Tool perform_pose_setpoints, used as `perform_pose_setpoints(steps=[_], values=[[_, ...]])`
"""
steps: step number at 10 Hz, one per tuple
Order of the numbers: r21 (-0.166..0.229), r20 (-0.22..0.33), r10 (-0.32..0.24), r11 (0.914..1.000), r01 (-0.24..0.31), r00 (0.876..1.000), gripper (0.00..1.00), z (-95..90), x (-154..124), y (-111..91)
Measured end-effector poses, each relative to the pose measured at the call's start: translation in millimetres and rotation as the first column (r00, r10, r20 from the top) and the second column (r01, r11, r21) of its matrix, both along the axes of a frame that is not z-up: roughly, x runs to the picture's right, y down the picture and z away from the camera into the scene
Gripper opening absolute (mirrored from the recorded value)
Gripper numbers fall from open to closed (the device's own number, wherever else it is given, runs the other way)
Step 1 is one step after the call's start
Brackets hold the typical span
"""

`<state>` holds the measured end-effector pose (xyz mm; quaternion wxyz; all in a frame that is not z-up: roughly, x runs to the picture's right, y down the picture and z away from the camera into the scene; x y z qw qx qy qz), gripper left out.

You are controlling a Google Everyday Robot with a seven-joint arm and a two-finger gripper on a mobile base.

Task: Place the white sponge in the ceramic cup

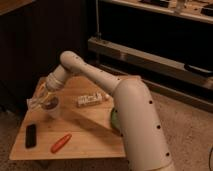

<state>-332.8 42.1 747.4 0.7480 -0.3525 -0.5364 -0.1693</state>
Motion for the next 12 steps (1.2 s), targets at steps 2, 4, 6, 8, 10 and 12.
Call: perform_pose_setpoints(steps=[2, 4, 6, 8, 10, 12], values=[[-0.005, -0.012, -0.021, 0.9998, 0.021, 1.000, 0.49, 2.3, 6, 0], [-0.003, -0.043, -0.019, 0.9998, 0.019, 0.999, 0.67, 9.2, 22, -7], [0.014, -0.067, -0.003, 0.9999, 0.004, 0.998, 0.80, 15.2, 41, -21], [0.014, -0.065, 0.003, 0.9999, -0.002, 0.998, 0.70, 19.0, 43, -26], [0.002, -0.060, 0.004, 1.0000, -0.004, 0.998, 0.49, 14.7, 32, -13], [0.001, -0.065, 0.006, 1.0000, -0.006, 0.998, 0.29, 9.3, 28, -5]])
